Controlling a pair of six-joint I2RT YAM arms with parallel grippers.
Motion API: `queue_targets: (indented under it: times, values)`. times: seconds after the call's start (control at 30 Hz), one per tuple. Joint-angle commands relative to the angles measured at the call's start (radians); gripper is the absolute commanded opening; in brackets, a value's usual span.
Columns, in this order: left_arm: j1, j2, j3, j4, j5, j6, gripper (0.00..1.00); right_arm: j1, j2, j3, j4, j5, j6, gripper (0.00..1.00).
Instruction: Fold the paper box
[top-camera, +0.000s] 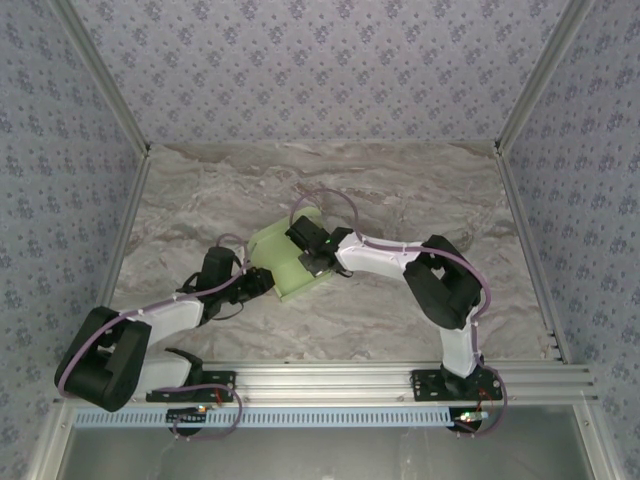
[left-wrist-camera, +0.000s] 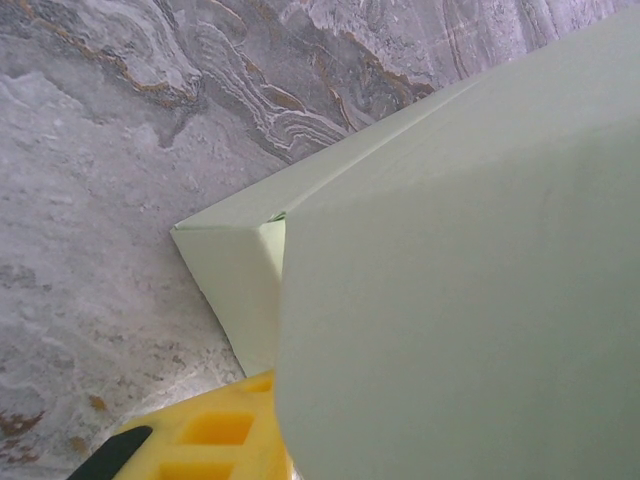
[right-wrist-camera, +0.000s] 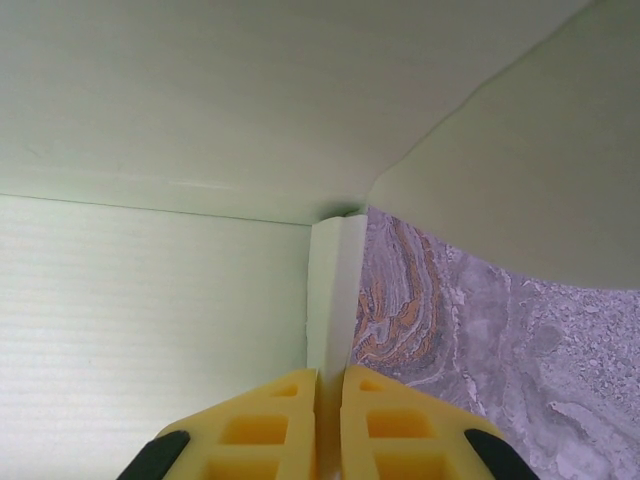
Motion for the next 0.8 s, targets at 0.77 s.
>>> queue_targets:
  times: [0.77]
  values:
    - [-0.012, 0.033, 0.034, 0.04, 0.023, 0.032, 0.23, 0.109, 0.157, 0.09, -0.186, 0.044, -0.019, 0.12]
